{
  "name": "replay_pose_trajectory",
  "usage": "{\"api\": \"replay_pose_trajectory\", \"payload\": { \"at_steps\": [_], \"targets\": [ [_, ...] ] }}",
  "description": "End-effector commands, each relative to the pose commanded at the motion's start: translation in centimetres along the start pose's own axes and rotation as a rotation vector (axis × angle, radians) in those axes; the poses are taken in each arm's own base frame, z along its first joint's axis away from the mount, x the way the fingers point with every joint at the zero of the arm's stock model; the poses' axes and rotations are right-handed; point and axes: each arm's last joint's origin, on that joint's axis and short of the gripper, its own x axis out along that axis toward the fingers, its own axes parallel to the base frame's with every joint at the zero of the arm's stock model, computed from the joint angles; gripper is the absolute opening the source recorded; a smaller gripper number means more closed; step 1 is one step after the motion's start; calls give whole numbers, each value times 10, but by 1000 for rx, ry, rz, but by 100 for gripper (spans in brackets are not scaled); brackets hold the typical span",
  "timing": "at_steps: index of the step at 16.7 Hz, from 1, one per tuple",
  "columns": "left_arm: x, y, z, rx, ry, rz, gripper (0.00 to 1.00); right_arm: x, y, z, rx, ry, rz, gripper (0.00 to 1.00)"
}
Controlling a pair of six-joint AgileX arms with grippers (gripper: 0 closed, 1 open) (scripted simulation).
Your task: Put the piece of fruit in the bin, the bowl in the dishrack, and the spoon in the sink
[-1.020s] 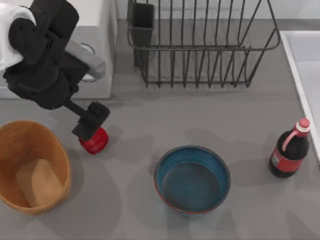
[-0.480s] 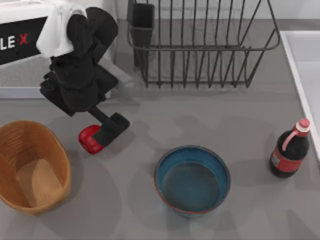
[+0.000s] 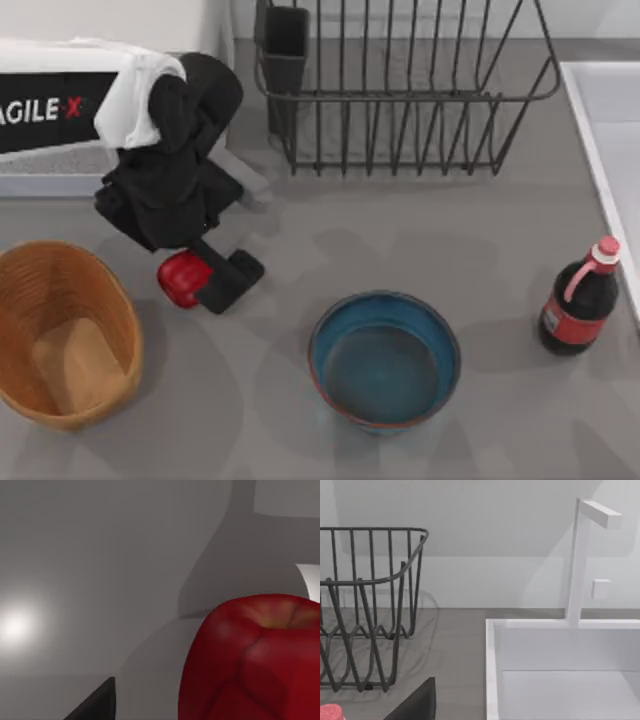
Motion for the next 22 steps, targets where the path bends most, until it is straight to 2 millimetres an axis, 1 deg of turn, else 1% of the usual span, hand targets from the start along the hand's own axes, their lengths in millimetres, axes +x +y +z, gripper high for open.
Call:
{"api": "replay_pose_trajectory", "payload": {
  "at_steps": [2,3,4,7,20,21,22],
  "targets": [
    [19,0,-1,0,-1,0,100,0,0,0,0,0,0,100],
    [26,0,-1,0,2,-1,100,0,0,0,0,0,0,100],
    [29,1,-2,0,3,-1,100,0,0,0,0,0,0,100],
    [29,1,-2,0,3,-1,100,0,0,0,0,0,0,100],
    [29,1,-2,0,3,-1,2,0,0,0,0,0,0,100],
    [29,1,-2,0,3,-1,0,0,0,0,0,0,0,100],
    [29,1,-2,0,3,-1,0,0,0,0,0,0,0,100]
  ]
}}
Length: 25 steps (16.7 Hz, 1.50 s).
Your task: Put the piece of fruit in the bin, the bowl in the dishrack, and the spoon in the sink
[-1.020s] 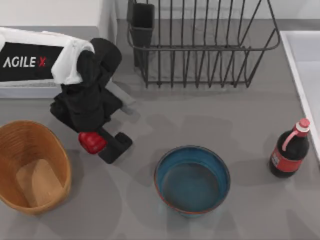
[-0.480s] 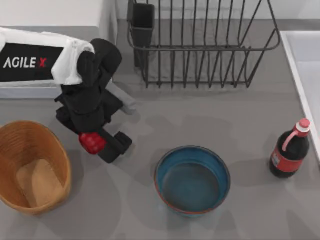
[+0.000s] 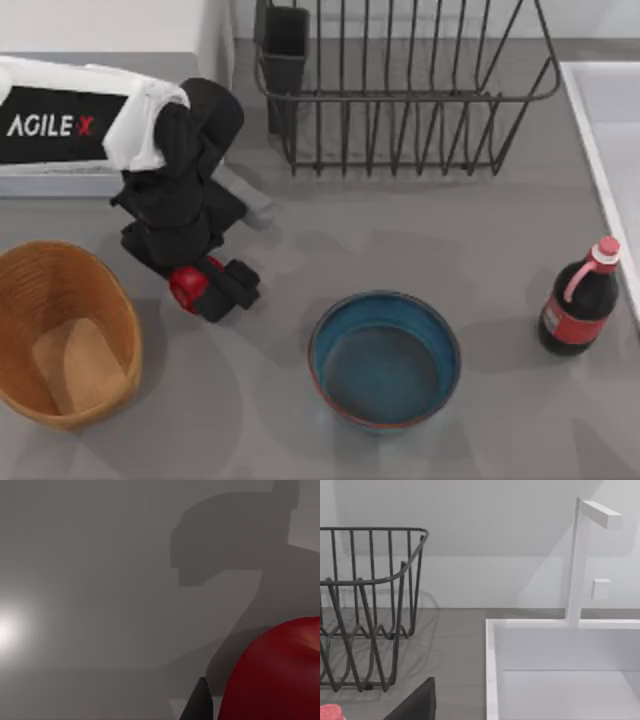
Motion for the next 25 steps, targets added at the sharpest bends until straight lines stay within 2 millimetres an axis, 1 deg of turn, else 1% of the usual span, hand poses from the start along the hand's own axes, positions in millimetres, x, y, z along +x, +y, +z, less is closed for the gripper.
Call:
{"api": "replay_pose_trajectory", "payload": {
  "at_steps": [6,7,9,12,17,19,21,25],
  "targets": [
    [0,0,0,0,0,0,0,0,0,0,0,0,0,100],
    [-7,-3,0,-8,-16,-29,0,0,0,0,0,0,0,100],
    [-11,-4,1,-5,-16,-30,0,0,0,0,0,0,0,100],
    [-32,-4,6,5,-15,-32,0,0,0,0,0,0,0,100],
    [-85,2,5,-2,-11,-31,0,0,0,0,0,0,0,100],
    [-101,4,3,-7,-15,-29,0,0,0,0,0,0,0,100],
    [-106,4,2,-8,-16,-29,0,0,0,0,0,0,0,100],
    [-105,3,3,-3,-12,-30,0,0,0,0,0,0,0,100]
  ]
}}
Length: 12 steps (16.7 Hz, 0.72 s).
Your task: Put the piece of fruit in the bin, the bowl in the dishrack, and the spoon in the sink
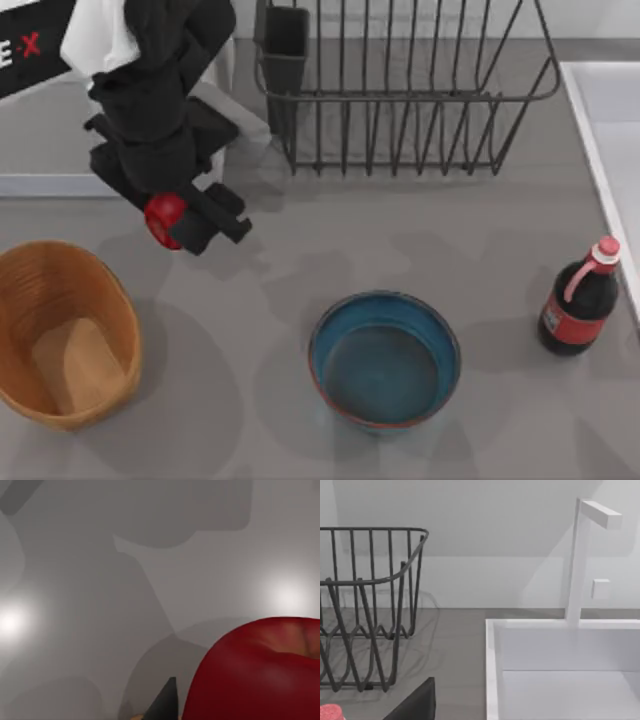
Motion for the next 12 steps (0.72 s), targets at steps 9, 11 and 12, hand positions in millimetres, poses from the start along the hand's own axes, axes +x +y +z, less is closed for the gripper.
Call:
{"api": "replay_pose_trajectory", "payload": {
  "at_steps": [9,11,12],
  "targets": [
    [-5,-5,-5,439,113,17,0,0,0,0,0,0,0,100],
    [-7,-8,-7,619,162,10,0,0,0,0,0,0,0,100],
    [-8,-9,-8,716,189,4,0,0,0,0,0,0,0,100]
  ]
}}
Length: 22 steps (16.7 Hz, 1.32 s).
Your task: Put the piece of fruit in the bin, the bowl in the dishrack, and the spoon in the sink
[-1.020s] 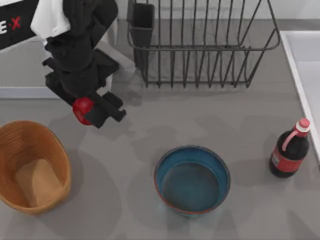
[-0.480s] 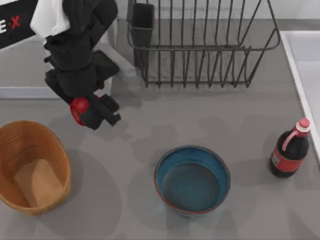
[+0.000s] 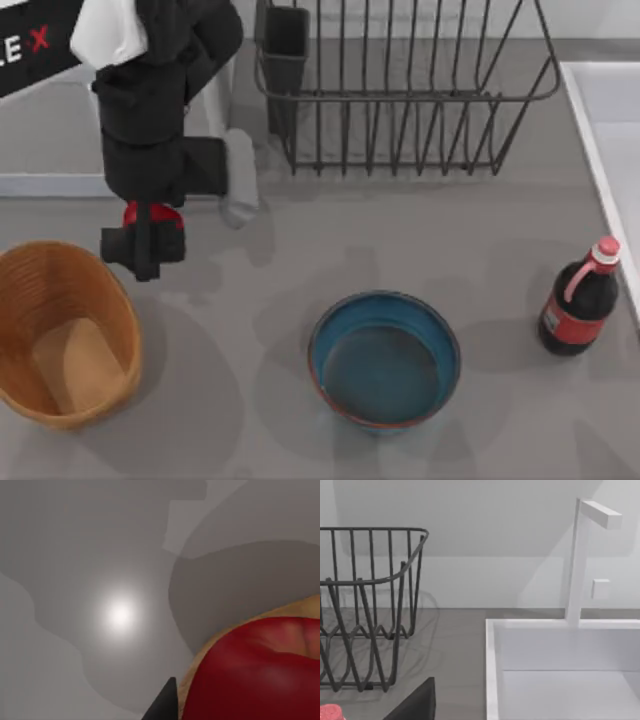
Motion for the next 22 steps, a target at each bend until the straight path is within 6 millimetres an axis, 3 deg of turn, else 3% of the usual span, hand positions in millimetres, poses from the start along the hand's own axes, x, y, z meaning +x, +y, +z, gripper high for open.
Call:
{"api": "replay_pose_trajectory", "payload": {
  "at_steps": [13,18,22],
  "targets": [
    [-18,-21,-3,1313,225,-274,0,0,0,0,0,0,0,100],
    [-23,-25,-4,1604,238,-379,0,0,0,0,0,0,0,100],
    [-24,-26,-5,1657,239,-400,0,0,0,0,0,0,0,100]
  ]
}}
